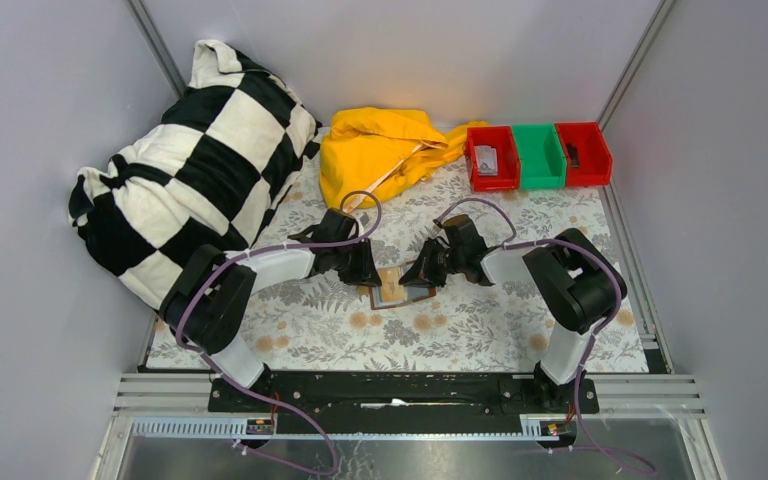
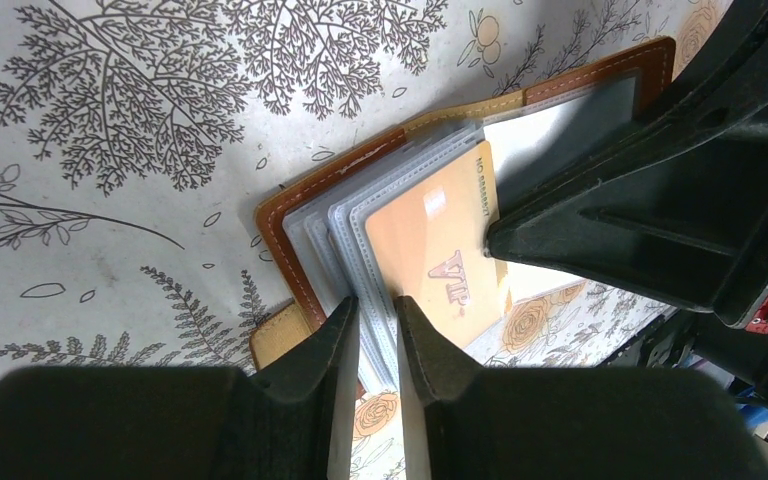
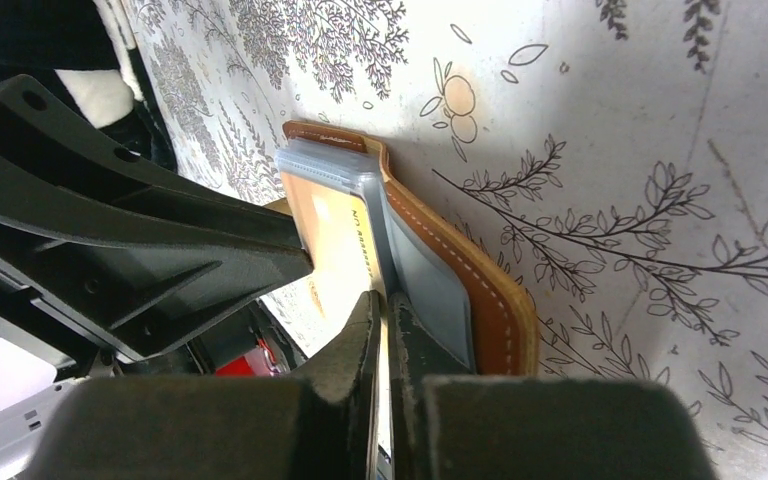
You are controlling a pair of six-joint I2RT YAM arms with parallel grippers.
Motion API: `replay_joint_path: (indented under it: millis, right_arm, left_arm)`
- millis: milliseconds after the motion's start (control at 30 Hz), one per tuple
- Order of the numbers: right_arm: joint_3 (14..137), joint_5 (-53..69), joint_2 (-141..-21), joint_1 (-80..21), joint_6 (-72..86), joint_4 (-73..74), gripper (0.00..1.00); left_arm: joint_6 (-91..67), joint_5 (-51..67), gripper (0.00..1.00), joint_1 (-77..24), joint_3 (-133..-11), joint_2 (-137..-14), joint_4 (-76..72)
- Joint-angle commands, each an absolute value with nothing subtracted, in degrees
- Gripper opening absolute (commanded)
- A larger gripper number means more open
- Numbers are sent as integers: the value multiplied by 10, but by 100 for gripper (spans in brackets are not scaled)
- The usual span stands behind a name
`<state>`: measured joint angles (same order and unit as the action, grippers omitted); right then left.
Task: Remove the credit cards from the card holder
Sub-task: Remove the credit card from the card holder.
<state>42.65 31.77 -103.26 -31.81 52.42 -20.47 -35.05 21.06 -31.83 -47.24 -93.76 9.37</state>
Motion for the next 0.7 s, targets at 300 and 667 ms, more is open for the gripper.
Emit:
replay_joint_path:
  millis: [300, 667]
  right_arm:
    - [377, 332, -1002, -321, 563, -284, 0]
    - [313, 346, -1010, -322, 609, -376, 0]
  left_arm:
    - [-326, 161, 22, -325, -469, -934, 142]
    - [-356, 143, 23, -325, -433, -848, 147]
